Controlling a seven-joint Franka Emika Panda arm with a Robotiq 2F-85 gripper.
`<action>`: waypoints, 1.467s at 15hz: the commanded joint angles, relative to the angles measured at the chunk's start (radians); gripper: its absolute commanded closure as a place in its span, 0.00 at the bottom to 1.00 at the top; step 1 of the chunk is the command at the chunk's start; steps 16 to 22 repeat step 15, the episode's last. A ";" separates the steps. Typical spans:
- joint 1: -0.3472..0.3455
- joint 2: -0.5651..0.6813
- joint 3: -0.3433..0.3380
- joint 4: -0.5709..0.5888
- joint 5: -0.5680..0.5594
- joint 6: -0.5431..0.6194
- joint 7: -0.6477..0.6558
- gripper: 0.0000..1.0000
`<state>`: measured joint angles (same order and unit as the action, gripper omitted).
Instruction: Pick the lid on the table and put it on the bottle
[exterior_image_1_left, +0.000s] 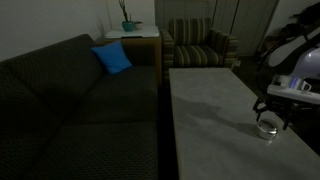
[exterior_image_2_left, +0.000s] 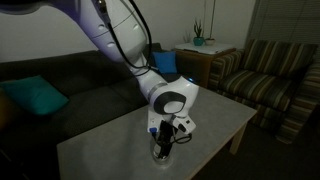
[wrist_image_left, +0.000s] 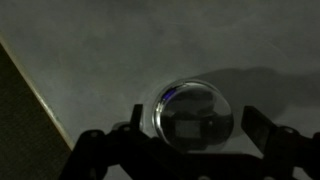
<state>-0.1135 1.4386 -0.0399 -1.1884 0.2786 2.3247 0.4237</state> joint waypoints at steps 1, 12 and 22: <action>0.072 -0.124 -0.052 -0.217 -0.033 0.090 0.023 0.00; 0.366 -0.225 -0.196 -0.540 -0.145 0.271 0.211 0.00; 0.361 -0.168 -0.162 -0.467 -0.190 0.244 0.158 0.00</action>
